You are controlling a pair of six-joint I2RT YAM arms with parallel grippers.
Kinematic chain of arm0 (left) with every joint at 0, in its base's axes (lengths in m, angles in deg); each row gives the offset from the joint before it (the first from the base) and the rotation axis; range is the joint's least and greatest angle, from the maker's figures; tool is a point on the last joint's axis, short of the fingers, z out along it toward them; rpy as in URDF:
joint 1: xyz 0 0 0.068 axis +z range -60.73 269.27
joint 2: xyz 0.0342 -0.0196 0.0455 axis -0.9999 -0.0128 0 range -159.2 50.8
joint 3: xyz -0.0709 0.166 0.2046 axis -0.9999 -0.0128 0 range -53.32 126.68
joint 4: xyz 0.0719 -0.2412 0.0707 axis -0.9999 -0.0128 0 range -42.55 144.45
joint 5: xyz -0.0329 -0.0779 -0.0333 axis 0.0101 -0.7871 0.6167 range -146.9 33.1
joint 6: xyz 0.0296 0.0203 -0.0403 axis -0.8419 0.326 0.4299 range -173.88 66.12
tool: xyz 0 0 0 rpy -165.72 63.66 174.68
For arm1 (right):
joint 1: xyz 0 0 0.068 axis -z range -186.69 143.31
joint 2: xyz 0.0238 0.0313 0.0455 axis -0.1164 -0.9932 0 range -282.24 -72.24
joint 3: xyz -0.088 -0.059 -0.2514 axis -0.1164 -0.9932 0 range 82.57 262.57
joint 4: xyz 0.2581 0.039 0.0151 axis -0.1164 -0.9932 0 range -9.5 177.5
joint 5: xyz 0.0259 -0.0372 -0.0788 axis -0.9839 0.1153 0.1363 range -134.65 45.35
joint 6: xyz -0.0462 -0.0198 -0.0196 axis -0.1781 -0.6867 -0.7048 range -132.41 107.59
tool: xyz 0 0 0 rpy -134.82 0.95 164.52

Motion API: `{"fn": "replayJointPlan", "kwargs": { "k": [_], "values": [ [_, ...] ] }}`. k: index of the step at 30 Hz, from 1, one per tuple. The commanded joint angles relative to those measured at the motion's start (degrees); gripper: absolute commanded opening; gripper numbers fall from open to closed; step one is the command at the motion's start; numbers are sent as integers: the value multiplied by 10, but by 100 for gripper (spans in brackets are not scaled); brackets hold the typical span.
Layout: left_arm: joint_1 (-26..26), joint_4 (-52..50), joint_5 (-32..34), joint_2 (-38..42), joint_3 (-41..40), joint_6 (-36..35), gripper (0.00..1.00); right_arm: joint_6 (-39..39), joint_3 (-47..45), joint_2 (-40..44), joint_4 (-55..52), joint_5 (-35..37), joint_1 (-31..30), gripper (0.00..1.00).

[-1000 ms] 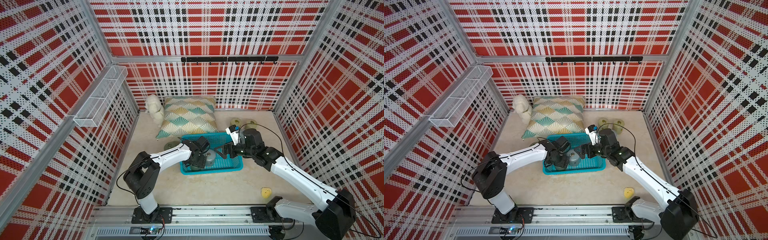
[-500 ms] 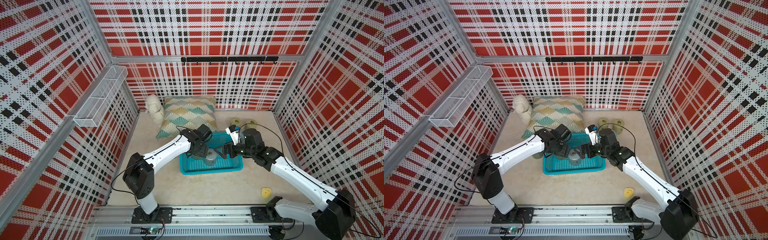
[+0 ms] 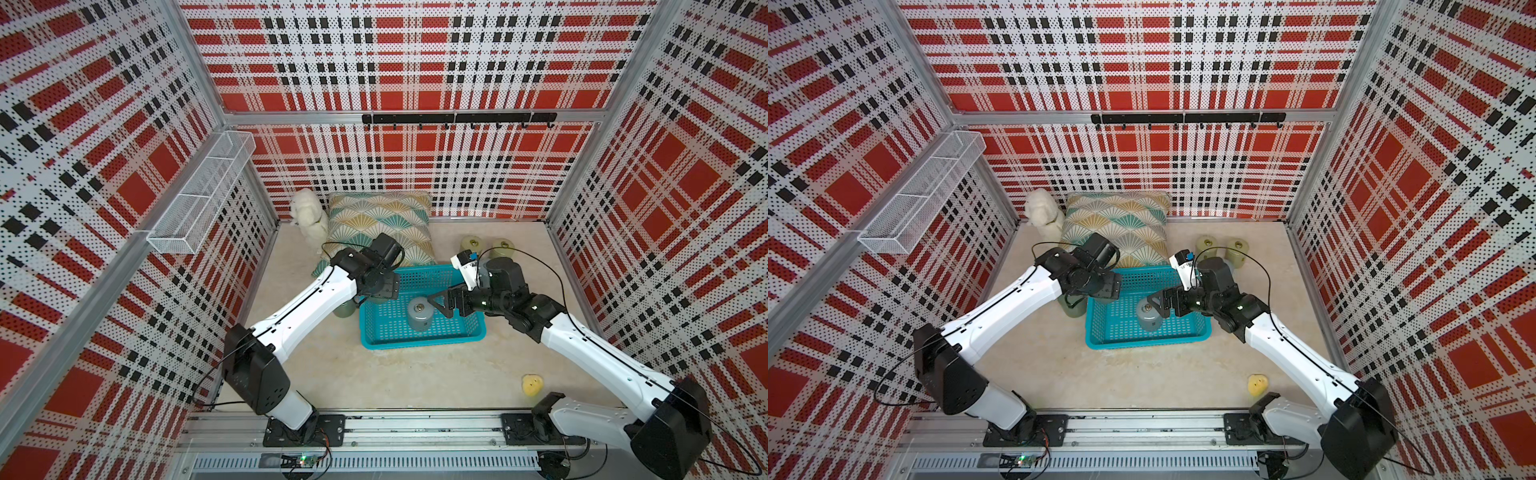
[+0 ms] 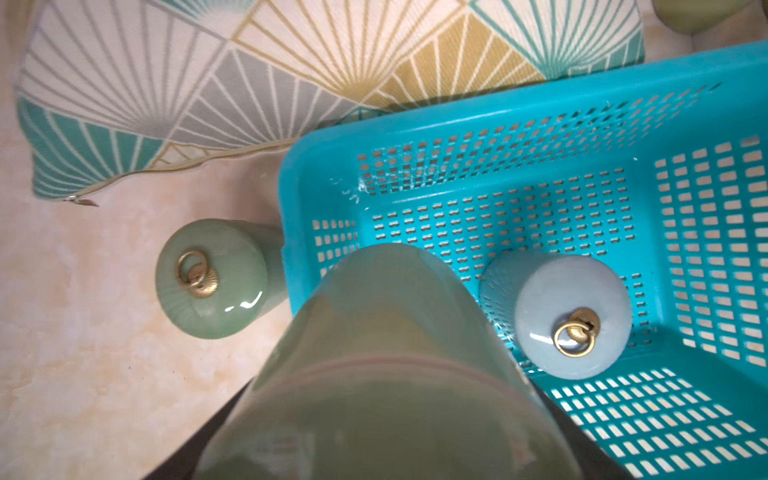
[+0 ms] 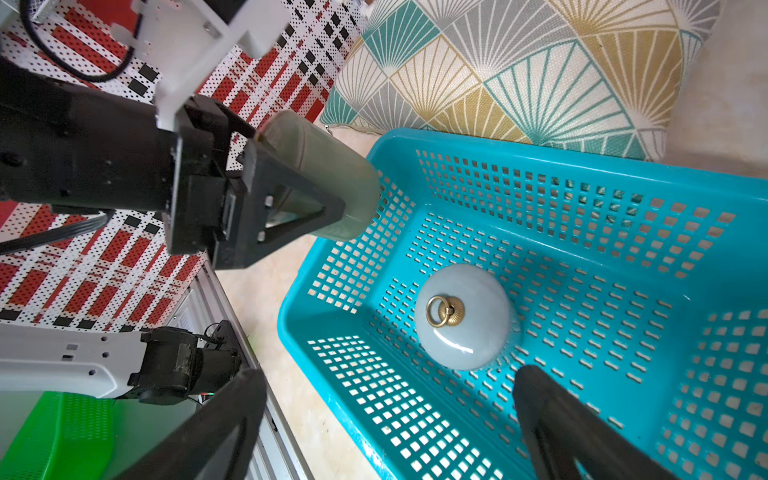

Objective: Take the tea canister out of the basket
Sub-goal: Place the tea canister at the center of the board.

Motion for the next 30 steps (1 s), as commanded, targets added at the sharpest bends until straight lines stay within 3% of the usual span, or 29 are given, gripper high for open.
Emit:
{"fn": "replayJointPlan", "kwargs": {
  "k": [1,15,24,30],
  "values": [
    [24,3,26,70,-28,18,71,2,-8,0,18,-18,-3,100],
    [83,31,5,224,-255,58,71,-4,-5,-13,27,-28,-30,100],
    [151,116,-46,213,-347,36,71,-6,-4,-12,25,-22,-33,100],
    [163,156,-62,181,-371,20,71,-6,-4,-15,24,-21,-34,100]
  ]
}}
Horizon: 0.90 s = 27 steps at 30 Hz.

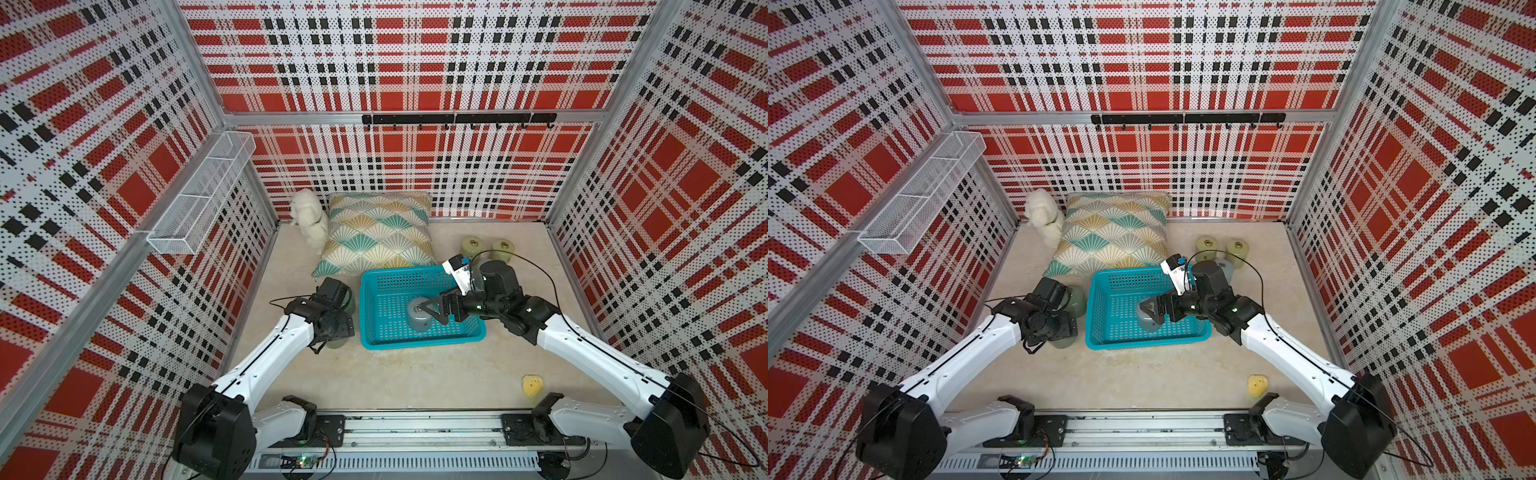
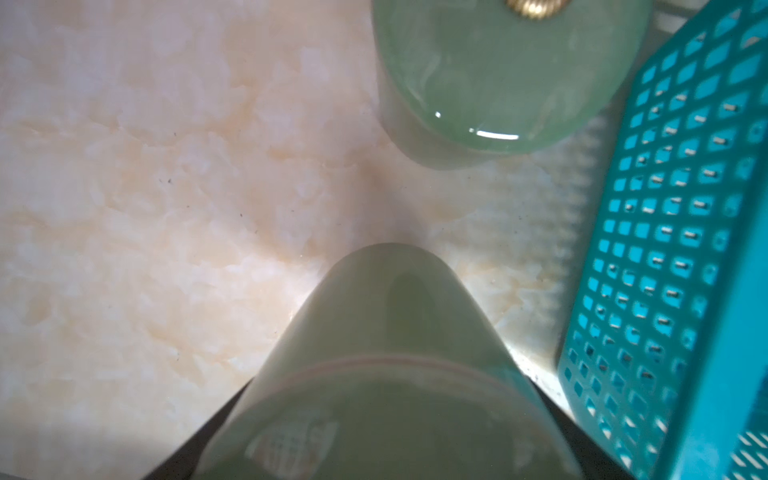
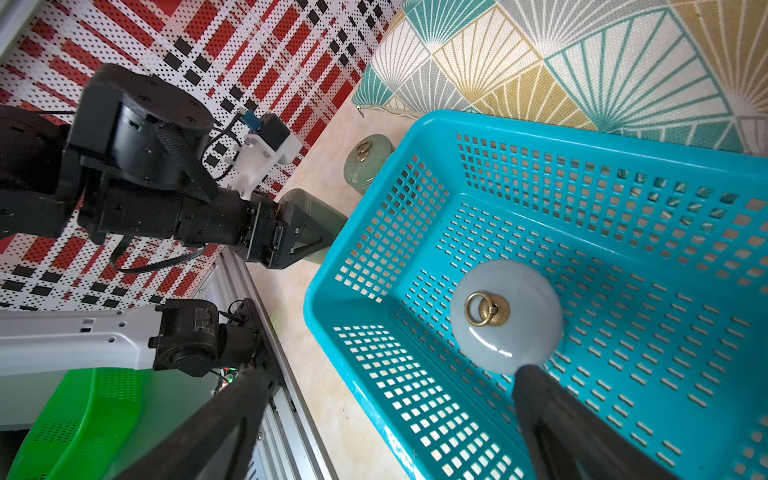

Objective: Take the tea canister out of the basket
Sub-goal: Place the tea canister at the center of the board.

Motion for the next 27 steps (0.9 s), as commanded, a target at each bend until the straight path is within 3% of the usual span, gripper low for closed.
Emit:
{"fn": "replayJointPlan", "kwargs": {
  "k": [1,27],
  "values": [
    [4,61,-19,-13,-3,-13,71,-5,1,-5,8,3,-6,100],
    [5,98,-35,-99,4,-34,75,-4,1,-10,9,8,-6,100]
  ]
}}
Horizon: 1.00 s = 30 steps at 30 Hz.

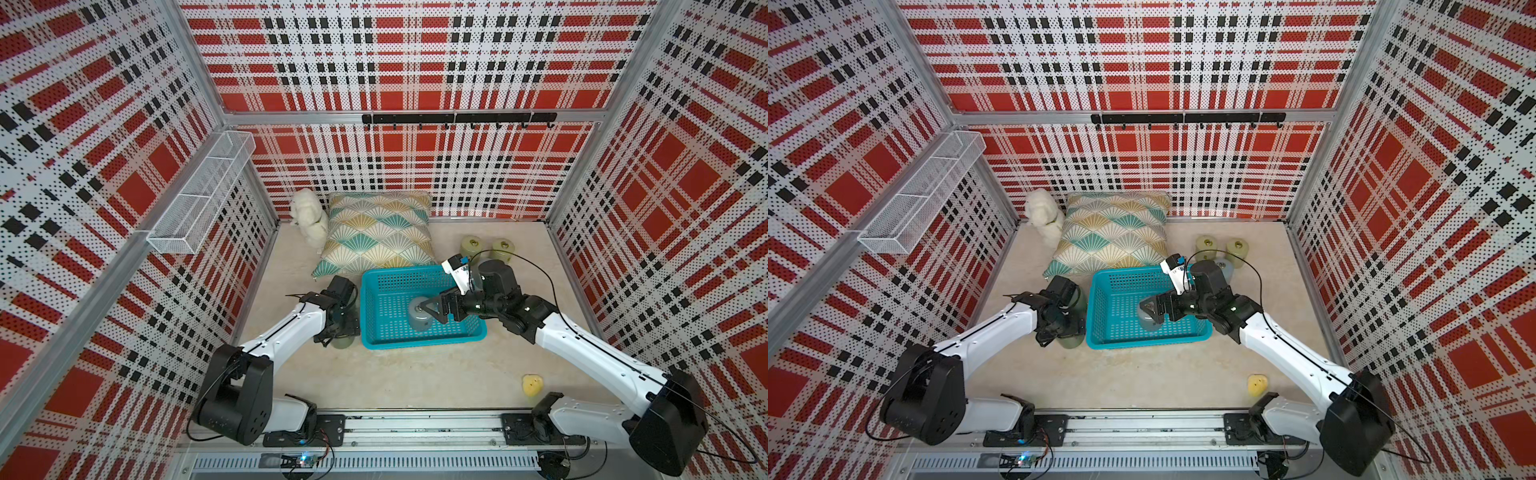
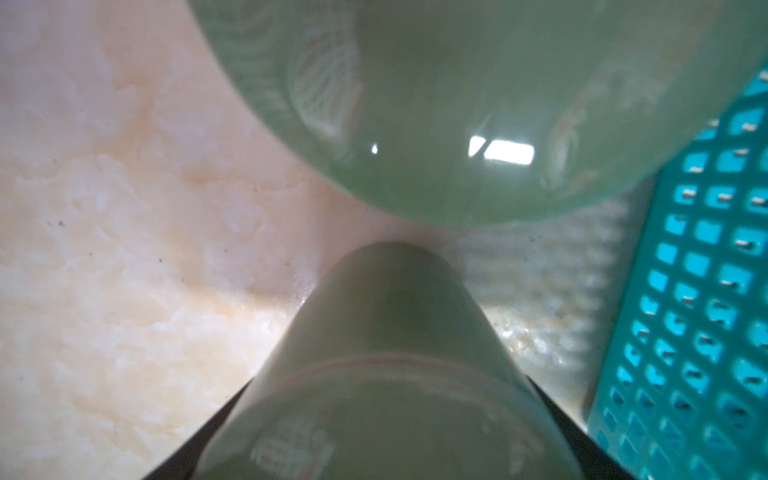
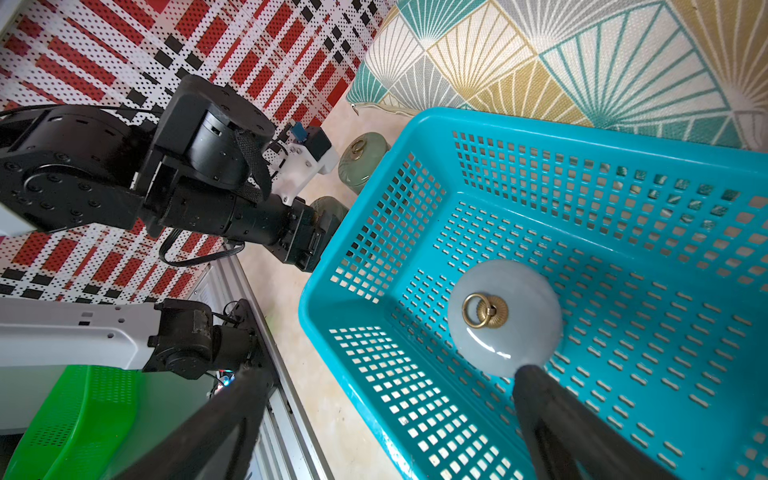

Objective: Take the tea canister out of the basket
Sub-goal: Place the tea canister at the center of the board.

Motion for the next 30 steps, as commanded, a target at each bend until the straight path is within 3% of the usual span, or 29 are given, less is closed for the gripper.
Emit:
{"fn": "replayJointPlan", "kwargs": {
  "k": [1,5,12,13,19,26,30],
  "values": [
    [1,33,-12,1,8,-4,76,-4,1,-3,8,3,-6,100],
    [1,30,-10,4,8,-6,85,-4,0,-5,8,3,-6,100],
    [2,8,4,18,26,-9,90,-4,1,-5,8,3,-6,100],
    [2,2,8,22,31,-9,99,-4,1,-4,8,3,-6,100],
    [2,-25,23,47,62,-8,99,-4,0,-4,8,2,-6,100],
    [2,-63,66,74,156,-21,99,-3,1,-1,7,7,-6,100],
    [2,-56,48,80,208,-27,99,-1,0,4,5,28,-6,100]
  ]
}}
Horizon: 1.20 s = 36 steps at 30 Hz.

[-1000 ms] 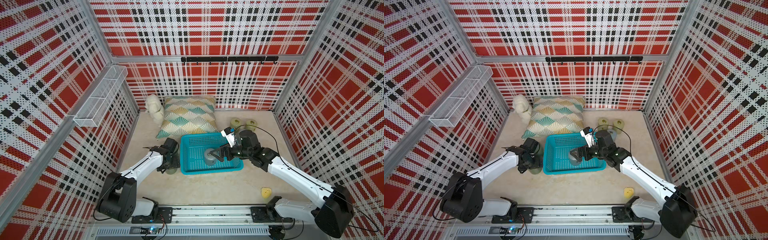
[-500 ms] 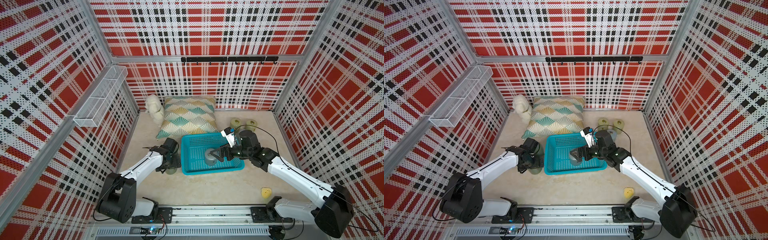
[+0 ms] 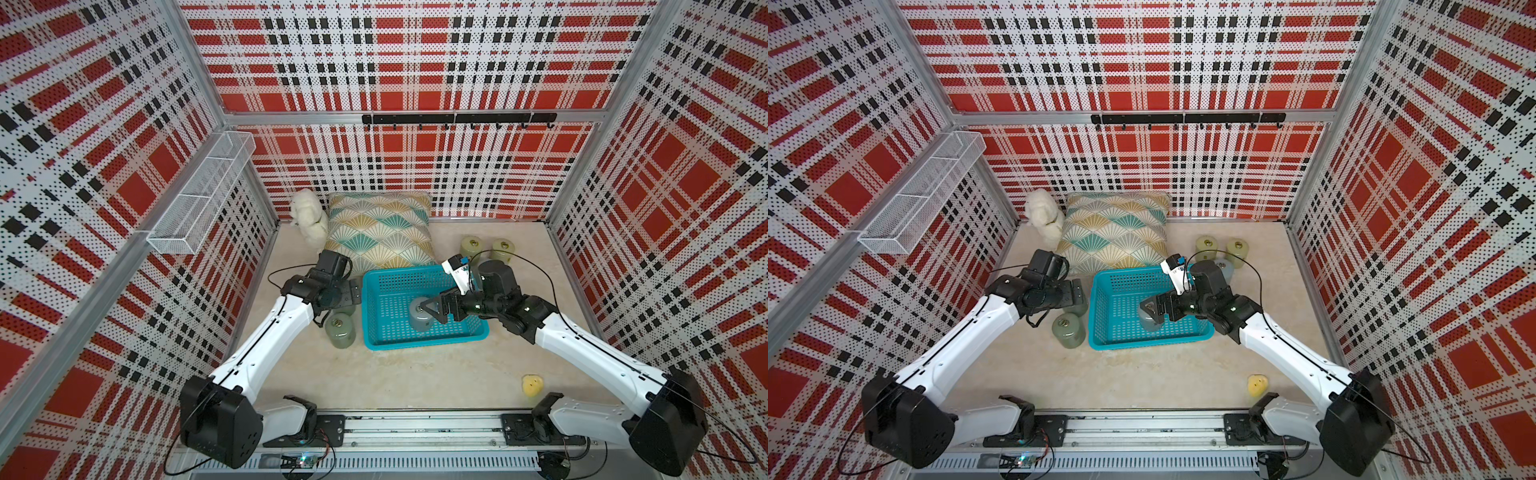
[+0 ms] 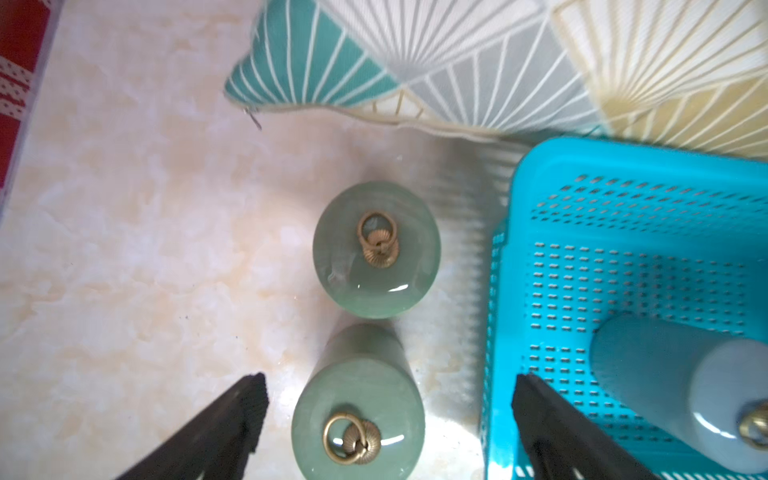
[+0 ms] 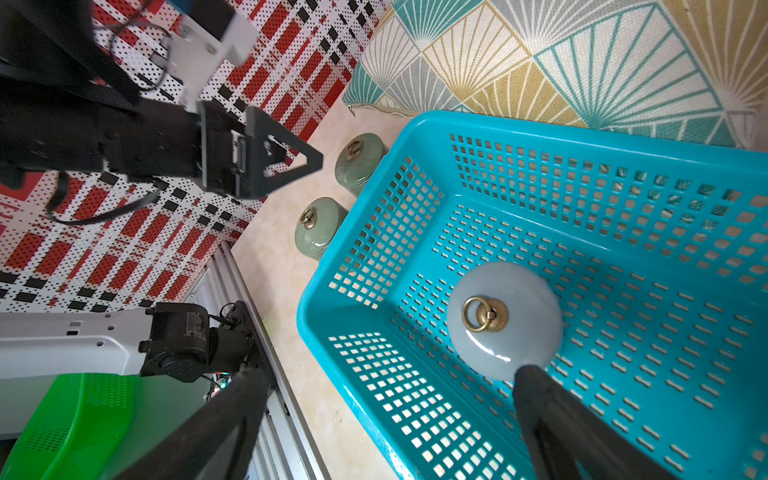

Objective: Take the tea canister out of the basket
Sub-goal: Place the tea canister at the center of the board, then pick up the tea canister from the basket.

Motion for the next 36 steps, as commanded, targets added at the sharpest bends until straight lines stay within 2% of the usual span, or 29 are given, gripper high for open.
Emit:
{"fn": "replayJointPlan", "kwargs": {
  "k": [1,6,10,15,19,22,30,36],
  "values": [
    [2,1,-5,14,40,-11,99,-1,-1,5,5,23,-6,100],
    [-21,36,-14,3,69,9,100,4,-1,9,2,54,-6,100],
    [-96,54,18,-30,82,22,97,0,0,14,-6,75,-5,100],
    [-183,86,21,-83,92,43,95,1,1,20,-13,96,-4,100],
    [-248,110,22,-132,105,50,95,5,2,29,-28,145,6,100],
    [-282,119,17,-172,116,47,95,11,-4,35,-32,131,31,100],
    [-330,122,1,-254,146,31,95,16,-53,64,-17,101,57,100],
    [-333,122,0,-281,143,30,97,14,-58,65,-13,95,62,100]
  ]
}}
